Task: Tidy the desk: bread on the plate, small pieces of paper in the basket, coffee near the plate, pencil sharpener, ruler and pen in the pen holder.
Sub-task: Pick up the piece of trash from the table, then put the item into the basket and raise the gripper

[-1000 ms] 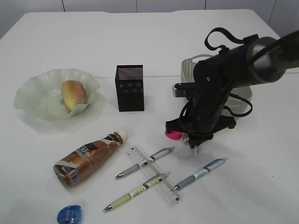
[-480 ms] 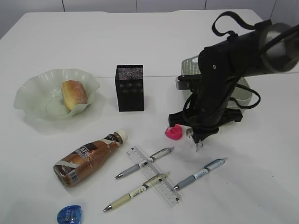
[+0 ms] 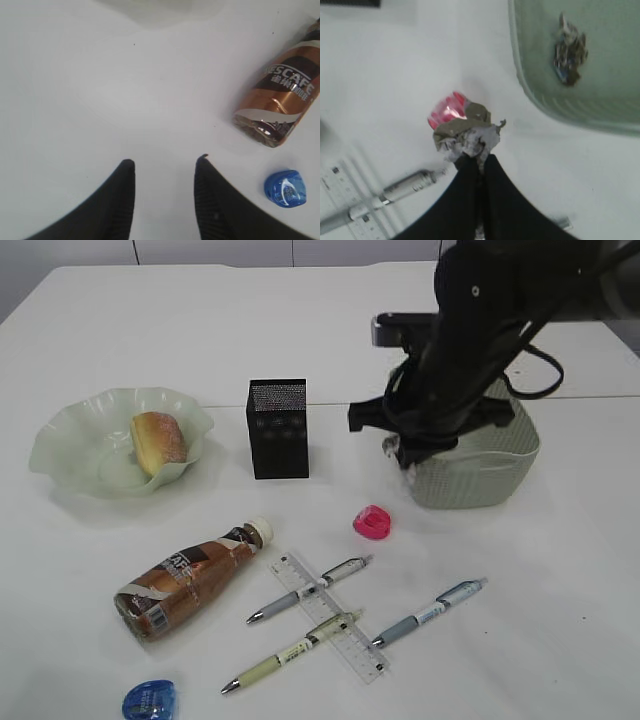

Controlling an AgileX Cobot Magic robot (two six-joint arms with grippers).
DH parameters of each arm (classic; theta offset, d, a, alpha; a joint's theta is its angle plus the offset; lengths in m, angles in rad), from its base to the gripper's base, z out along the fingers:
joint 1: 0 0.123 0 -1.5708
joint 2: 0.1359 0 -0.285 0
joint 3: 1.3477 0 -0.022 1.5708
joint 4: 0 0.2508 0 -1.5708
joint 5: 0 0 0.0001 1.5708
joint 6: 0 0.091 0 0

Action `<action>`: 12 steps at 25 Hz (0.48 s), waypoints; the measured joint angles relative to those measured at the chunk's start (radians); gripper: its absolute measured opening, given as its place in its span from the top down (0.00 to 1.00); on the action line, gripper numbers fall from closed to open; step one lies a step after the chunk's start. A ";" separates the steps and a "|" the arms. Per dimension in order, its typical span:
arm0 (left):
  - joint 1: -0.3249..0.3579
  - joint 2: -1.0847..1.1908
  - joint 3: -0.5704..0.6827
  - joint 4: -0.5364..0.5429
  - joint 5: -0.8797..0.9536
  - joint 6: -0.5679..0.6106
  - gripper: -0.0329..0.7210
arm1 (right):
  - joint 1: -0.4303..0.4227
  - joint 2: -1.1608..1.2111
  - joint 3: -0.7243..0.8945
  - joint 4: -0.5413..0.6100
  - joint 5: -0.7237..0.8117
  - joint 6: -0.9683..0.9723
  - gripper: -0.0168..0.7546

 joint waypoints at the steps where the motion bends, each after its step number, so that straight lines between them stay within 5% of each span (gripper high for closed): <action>1: 0.000 0.000 0.000 0.000 0.000 0.000 0.57 | 0.000 0.000 -0.032 -0.009 0.002 -0.002 1.00; 12: 0.000 0.000 0.000 -0.004 0.000 0.000 0.57 | -0.112 0.002 -0.303 -0.089 0.094 -0.004 1.00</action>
